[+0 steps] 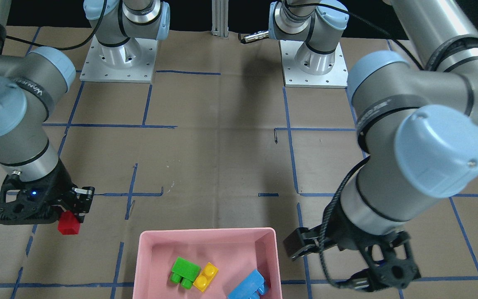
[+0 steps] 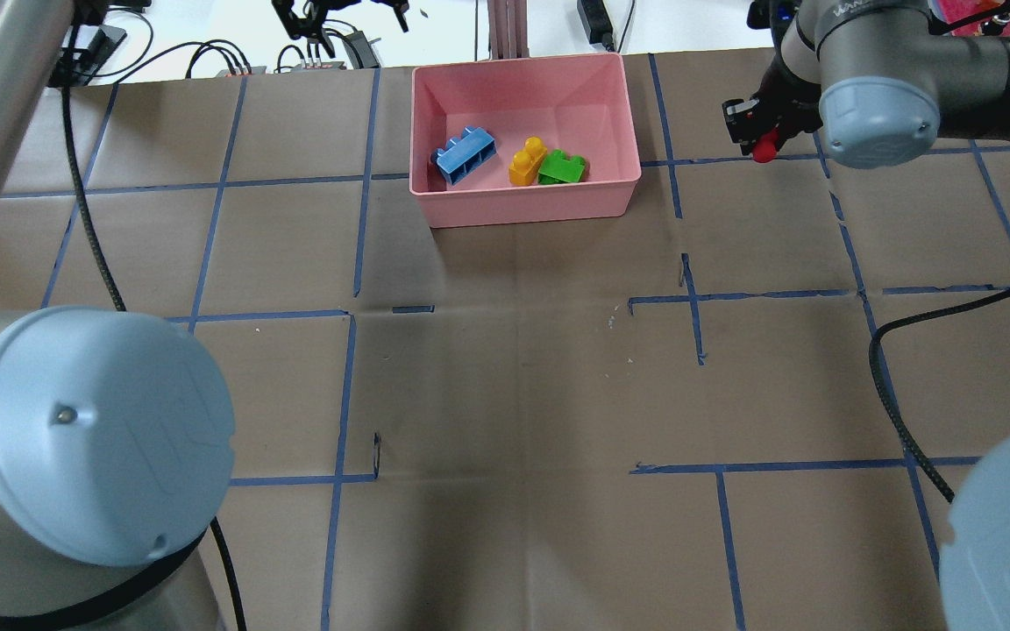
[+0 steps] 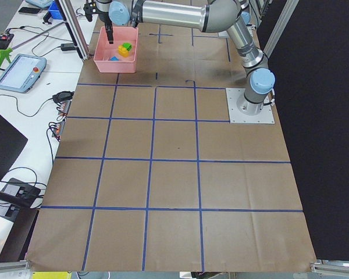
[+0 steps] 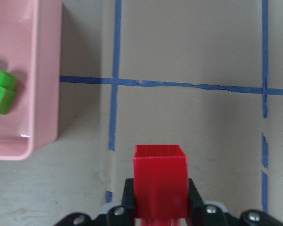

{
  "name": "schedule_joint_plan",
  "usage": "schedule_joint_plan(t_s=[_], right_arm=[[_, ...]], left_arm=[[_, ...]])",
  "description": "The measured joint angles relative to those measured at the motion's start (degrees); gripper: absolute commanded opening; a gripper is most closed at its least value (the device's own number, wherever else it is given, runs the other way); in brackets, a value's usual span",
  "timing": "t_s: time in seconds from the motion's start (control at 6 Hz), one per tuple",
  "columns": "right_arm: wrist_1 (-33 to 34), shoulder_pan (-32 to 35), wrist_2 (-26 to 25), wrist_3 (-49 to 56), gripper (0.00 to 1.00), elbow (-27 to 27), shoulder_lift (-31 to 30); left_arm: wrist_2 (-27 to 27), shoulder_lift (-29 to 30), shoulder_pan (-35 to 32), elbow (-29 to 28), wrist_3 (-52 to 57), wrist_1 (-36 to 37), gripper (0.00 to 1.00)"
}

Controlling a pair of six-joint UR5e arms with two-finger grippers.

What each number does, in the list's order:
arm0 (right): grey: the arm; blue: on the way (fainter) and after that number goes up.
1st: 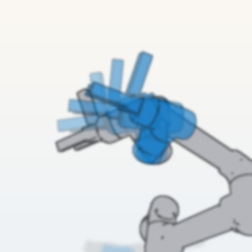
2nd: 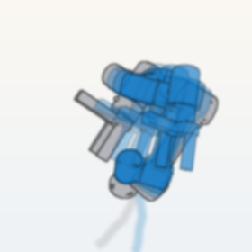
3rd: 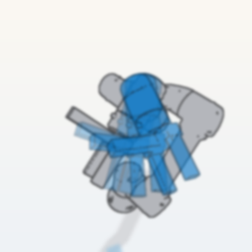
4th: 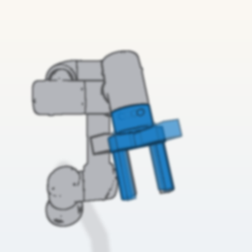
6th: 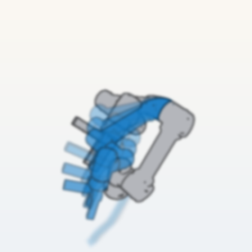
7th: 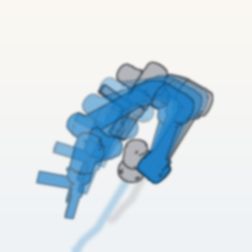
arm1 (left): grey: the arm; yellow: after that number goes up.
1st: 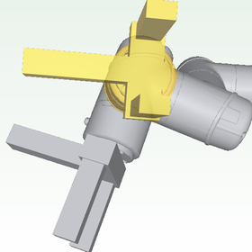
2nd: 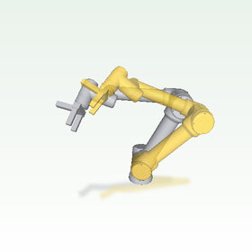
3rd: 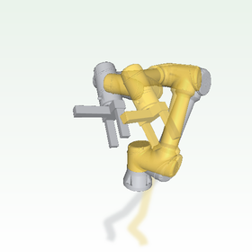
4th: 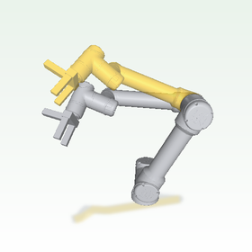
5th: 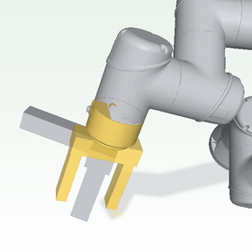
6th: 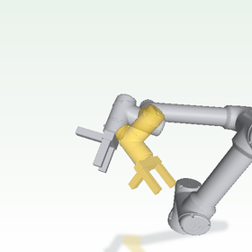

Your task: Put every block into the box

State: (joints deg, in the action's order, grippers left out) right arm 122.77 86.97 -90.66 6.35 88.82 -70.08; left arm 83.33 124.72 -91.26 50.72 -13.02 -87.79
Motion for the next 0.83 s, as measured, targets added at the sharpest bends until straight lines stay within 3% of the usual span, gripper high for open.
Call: schedule_joint_plan(t_s=[0.33, 0.67, 0.83], right_arm=[[0.2, 8.4, 0.2, -10.7, 0.05, -6.6, 3.0], [3.8, 14.8, 5.7, -22.0, 0.06, -11.2, 10.6], [6.1, 15.9, 9.2, -25.3, 0.18, -12.8, 13.9]], left_arm=[[4.0, -10.2, 2.6, 11.7, 9.1, -1.0, 0.99], [6.7, -21.7, 2.8, 25.9, 12.9, 1.6, 0.99], [7.9, -25.4, 2.7, 30.9, 13.1, 4.5, 0.99]])
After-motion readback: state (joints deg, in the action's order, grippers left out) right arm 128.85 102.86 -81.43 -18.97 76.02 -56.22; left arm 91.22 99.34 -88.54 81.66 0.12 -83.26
